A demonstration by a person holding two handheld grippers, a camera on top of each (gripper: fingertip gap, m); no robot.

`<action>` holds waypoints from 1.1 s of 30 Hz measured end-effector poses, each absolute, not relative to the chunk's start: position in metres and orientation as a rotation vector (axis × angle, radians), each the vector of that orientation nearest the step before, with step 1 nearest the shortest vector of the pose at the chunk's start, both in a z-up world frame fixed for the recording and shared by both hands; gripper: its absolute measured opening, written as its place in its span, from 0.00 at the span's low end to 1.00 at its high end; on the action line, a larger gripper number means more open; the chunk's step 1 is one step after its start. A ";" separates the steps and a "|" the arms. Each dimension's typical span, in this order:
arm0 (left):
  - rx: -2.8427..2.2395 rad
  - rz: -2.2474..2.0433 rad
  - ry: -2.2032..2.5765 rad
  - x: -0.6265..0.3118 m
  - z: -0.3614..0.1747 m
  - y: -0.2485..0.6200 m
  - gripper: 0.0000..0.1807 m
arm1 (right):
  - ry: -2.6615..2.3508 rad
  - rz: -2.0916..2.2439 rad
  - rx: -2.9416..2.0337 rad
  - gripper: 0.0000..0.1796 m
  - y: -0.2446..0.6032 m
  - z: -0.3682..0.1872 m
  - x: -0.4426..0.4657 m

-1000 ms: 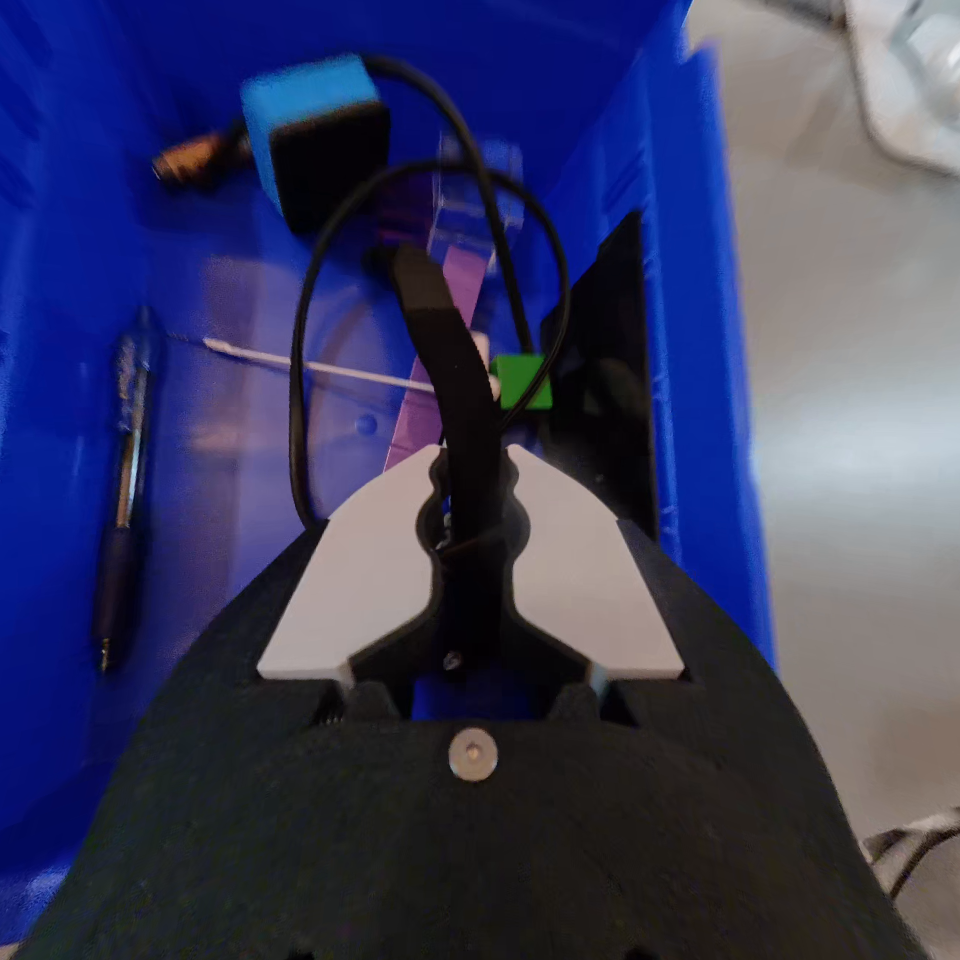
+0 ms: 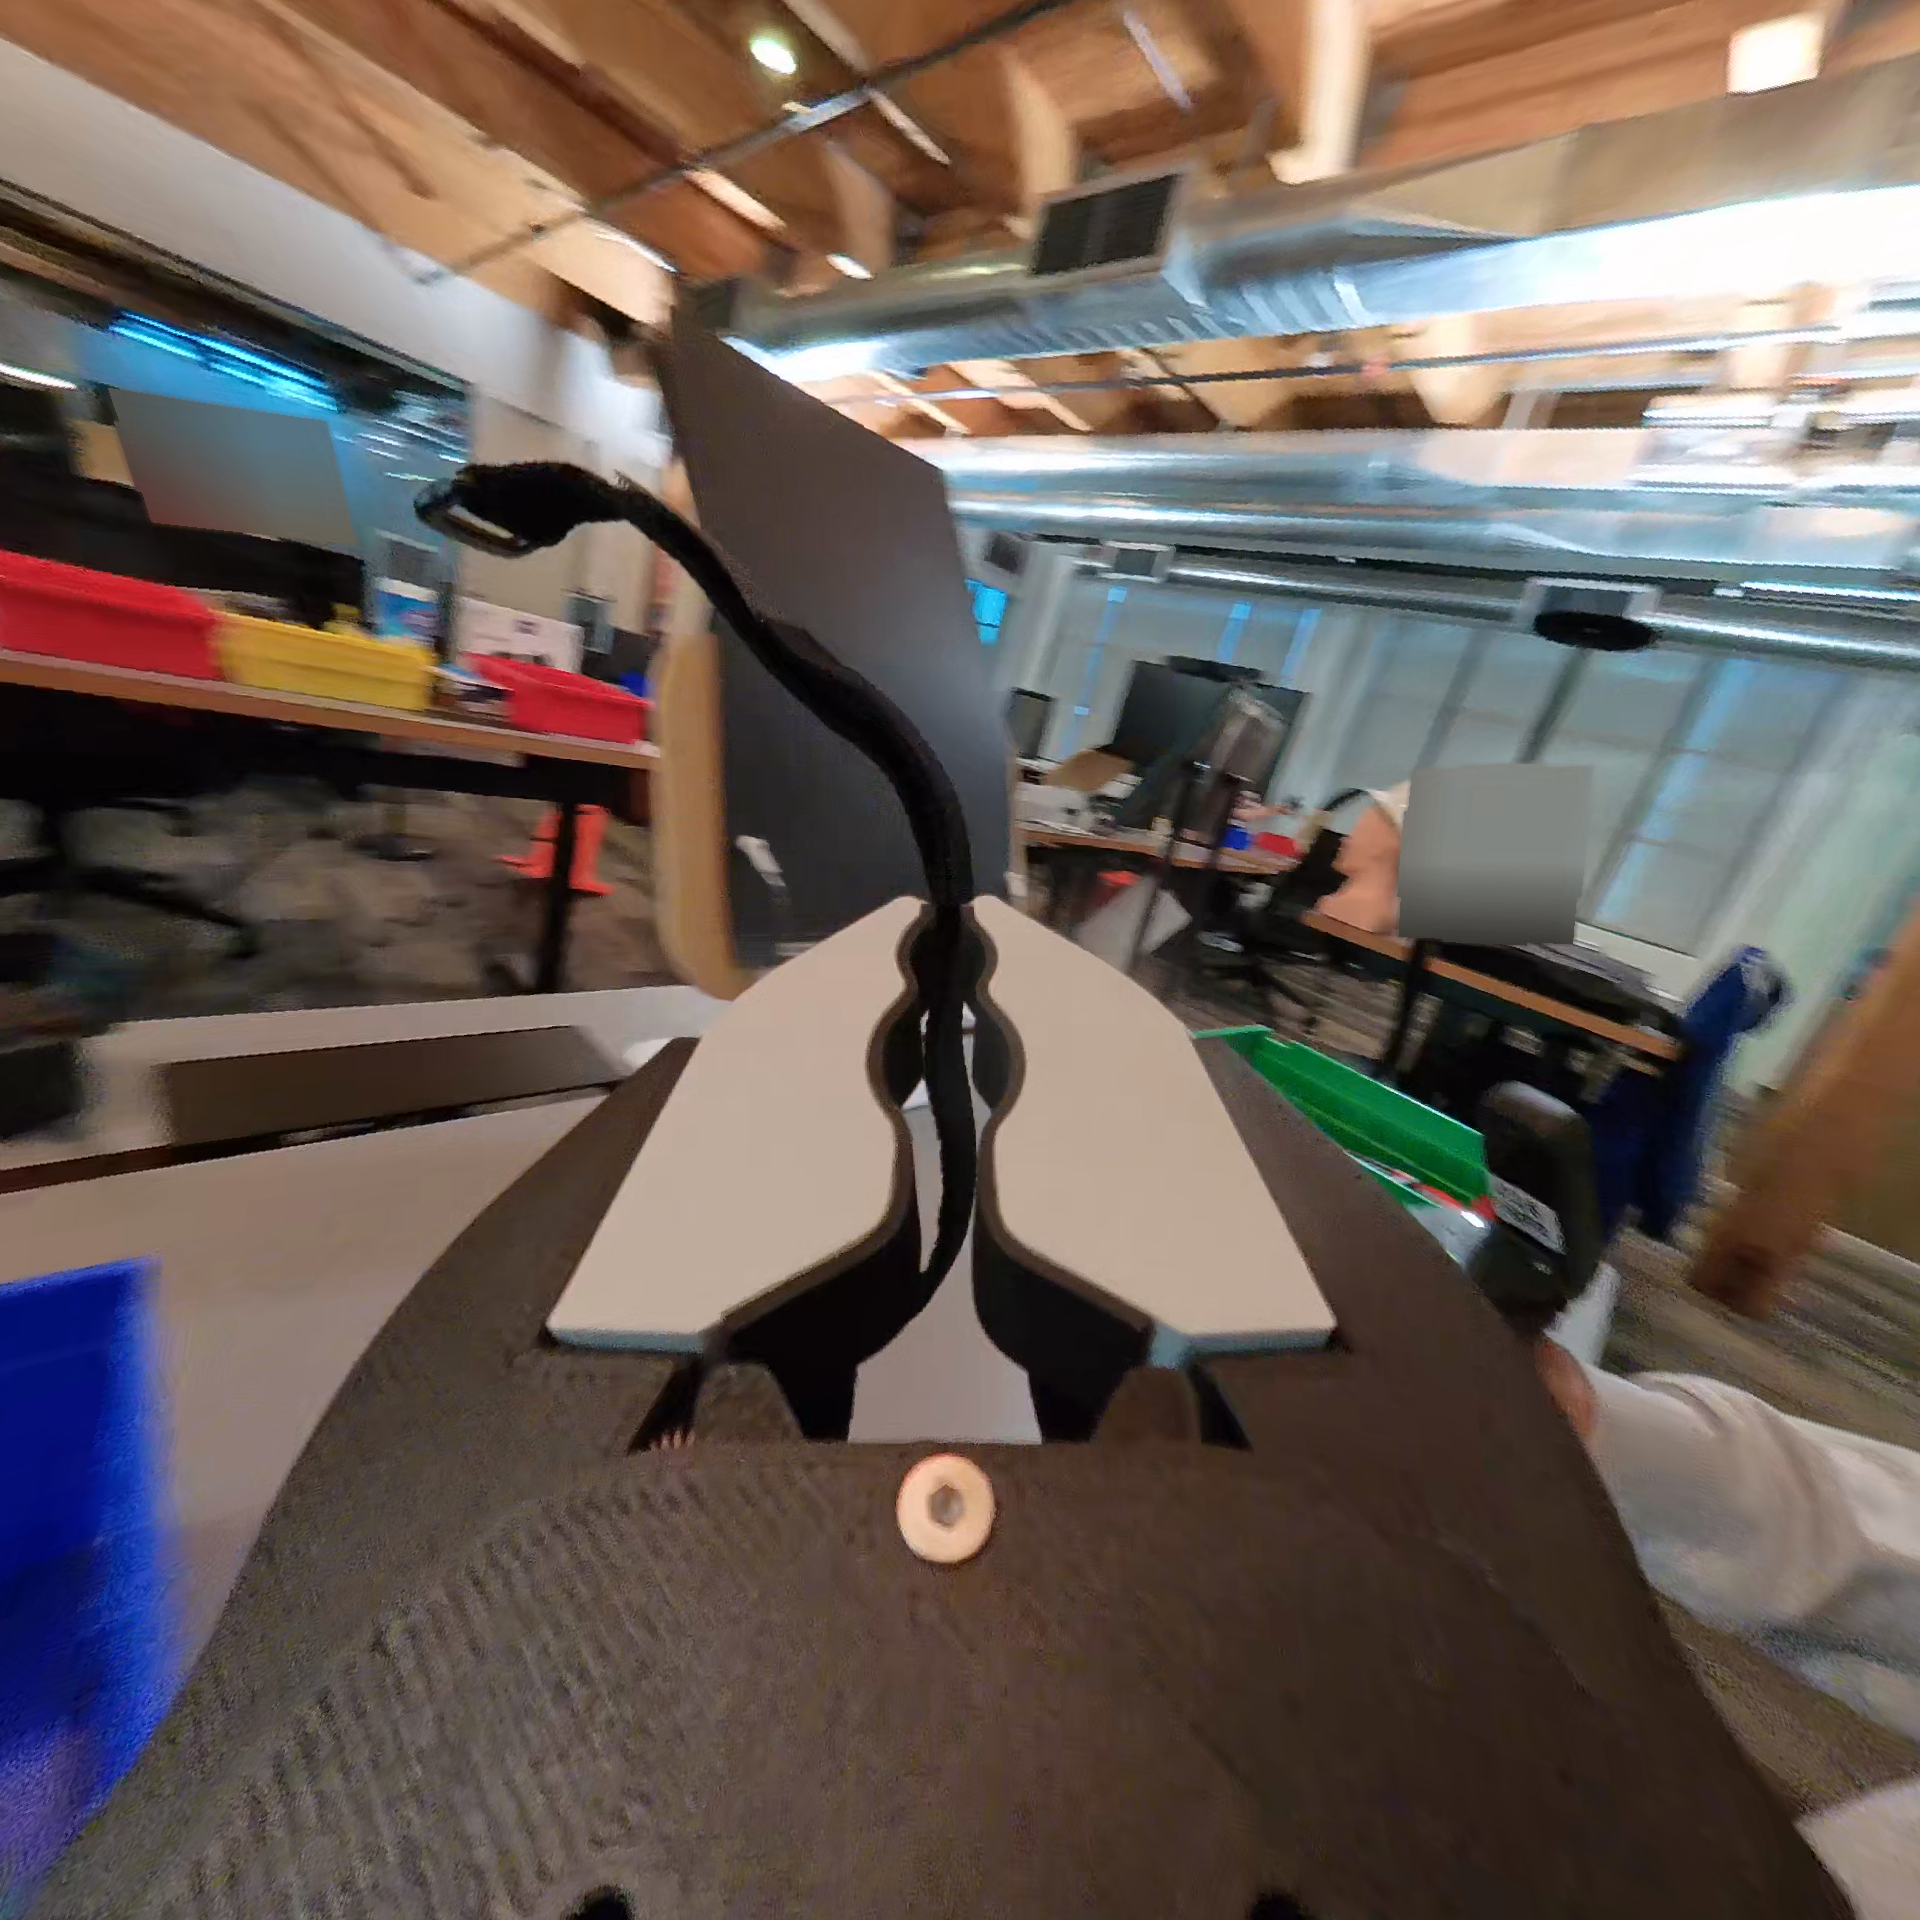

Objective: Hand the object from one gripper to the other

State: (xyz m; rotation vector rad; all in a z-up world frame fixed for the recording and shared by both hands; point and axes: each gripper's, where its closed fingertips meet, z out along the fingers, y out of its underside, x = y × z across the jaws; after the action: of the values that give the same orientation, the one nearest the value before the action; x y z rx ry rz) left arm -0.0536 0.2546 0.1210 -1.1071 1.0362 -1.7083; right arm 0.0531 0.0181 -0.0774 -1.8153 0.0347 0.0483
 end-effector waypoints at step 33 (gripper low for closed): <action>-0.996 -2.060 1.836 0.028 -0.062 -0.015 0.16 | 0.251 0.668 -1.331 0.02 -0.001 -0.025 0.077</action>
State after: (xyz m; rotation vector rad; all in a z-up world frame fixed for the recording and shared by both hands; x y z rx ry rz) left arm 0.0282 -0.0148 -0.0625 -0.9956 1.8359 -2.0599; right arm 0.0770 -0.0012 -0.0251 -1.3311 0.2506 0.6680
